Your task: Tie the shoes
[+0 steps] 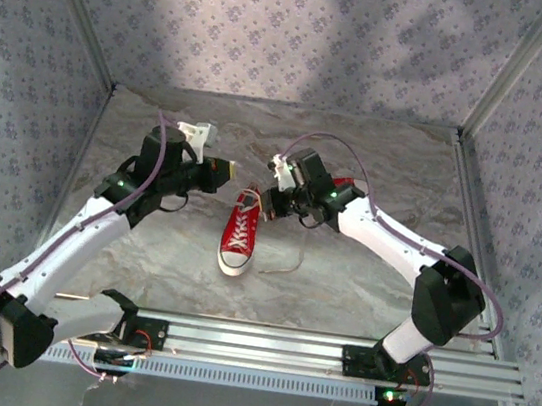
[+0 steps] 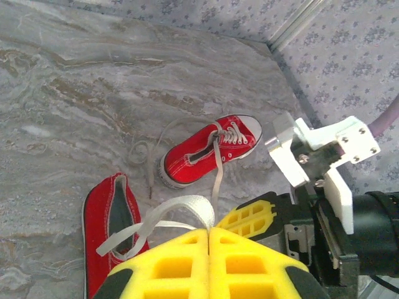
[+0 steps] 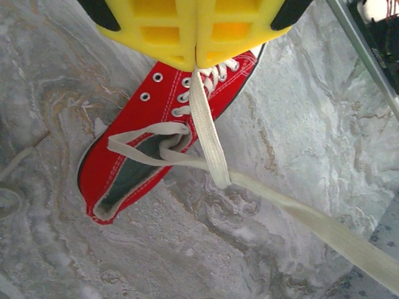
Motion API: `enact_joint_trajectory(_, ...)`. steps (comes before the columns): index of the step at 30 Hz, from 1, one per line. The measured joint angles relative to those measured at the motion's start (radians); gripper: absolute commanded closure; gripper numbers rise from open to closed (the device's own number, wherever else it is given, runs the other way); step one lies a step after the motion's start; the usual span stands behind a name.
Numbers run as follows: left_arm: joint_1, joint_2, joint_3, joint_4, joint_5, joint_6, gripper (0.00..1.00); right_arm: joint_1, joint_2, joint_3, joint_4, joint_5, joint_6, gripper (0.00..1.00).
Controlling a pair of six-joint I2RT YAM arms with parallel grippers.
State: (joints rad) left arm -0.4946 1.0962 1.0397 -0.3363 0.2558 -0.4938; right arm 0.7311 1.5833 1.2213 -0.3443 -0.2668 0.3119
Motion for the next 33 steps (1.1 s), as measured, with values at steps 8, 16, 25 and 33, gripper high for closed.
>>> enact_joint_trajectory(8,0.0,-0.08,-0.035,-0.004,0.018,0.019,1.0,0.011,-0.055,-0.121,0.009,0.05,-0.013,1.0)
enact_joint_trajectory(16,0.0,-0.074,-0.065,-0.01,0.017,0.019,1.0,0.016,-0.047,-0.112,0.058,0.073,0.026,1.0)
enact_joint_trajectory(25,-0.005,-0.098,-0.077,-0.167,-0.107,-0.013,1.0,0.018,-0.034,-0.02,0.051,0.13,0.024,1.0)
enact_joint_trajectory(33,-0.012,-0.195,-0.29,-0.407,-0.323,-0.161,0.97,0.033,-0.034,-0.019,0.008,0.159,-0.004,1.0)
